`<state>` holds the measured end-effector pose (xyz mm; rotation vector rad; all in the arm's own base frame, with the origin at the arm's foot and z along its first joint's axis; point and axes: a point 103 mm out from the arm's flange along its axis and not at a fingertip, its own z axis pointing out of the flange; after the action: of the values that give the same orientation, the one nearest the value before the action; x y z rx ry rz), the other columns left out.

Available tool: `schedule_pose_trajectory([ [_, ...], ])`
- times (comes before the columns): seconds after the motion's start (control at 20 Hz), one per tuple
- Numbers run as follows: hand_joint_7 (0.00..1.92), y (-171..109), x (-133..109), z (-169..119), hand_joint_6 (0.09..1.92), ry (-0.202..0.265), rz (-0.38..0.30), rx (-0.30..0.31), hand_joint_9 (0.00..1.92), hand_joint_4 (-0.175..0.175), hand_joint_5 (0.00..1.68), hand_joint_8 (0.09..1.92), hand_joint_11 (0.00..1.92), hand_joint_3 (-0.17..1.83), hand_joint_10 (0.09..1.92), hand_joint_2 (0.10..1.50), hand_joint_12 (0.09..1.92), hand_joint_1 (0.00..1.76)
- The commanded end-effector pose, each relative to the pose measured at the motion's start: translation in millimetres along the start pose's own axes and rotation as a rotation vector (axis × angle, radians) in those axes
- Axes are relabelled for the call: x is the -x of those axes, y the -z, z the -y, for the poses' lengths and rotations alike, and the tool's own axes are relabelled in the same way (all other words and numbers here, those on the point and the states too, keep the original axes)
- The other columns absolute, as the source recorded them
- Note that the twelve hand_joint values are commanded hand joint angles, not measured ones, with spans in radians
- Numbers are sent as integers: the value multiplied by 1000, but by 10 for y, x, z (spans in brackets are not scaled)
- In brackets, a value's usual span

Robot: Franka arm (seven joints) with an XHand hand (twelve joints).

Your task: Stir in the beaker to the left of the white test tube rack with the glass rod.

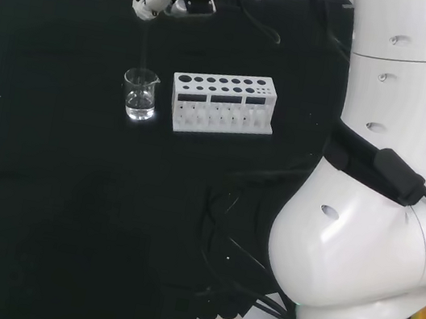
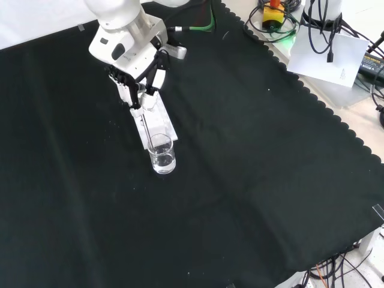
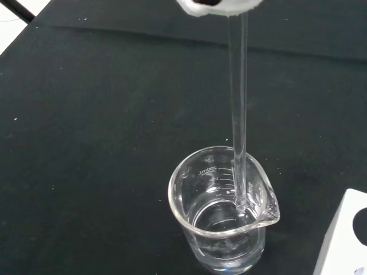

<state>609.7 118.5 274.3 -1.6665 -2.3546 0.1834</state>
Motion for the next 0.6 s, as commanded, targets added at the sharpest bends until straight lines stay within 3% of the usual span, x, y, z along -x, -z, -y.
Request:
schedule_pose_trajectory([
  [0.05, 1356, -85, 162, 131, 87, -35, -10, -8, 1616, -175, 1427, 661, 1688, -175, 797, 1049, 497, 1329],
  [0.35, 1356, -75, -44, 192, 87, -31, 3, -15, 1614, -175, 1428, 661, 1688, -175, 798, 1049, 498, 1329],
  [0.6, 1356, -46, -258, 85, 87, 5, 0, -17, 1614, -175, 1428, 660, 1689, -175, 799, 1049, 498, 1329],
])
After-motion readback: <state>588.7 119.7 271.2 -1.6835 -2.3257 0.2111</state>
